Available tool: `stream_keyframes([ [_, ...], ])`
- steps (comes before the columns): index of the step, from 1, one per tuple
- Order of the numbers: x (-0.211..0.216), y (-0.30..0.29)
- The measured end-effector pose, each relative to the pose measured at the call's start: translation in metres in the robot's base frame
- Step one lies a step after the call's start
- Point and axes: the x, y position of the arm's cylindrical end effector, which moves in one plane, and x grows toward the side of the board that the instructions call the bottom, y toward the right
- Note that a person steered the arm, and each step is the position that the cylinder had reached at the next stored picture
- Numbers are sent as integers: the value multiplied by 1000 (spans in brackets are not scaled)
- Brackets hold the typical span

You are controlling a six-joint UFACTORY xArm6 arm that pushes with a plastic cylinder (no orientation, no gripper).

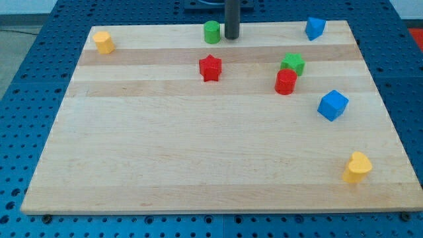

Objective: Push the blue cube towards vertical to the yellow hexagon

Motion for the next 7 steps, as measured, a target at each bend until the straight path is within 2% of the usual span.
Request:
stream_keyframes([
  [1,41,-43],
  [4,51,-276],
  [7,24,-291],
])
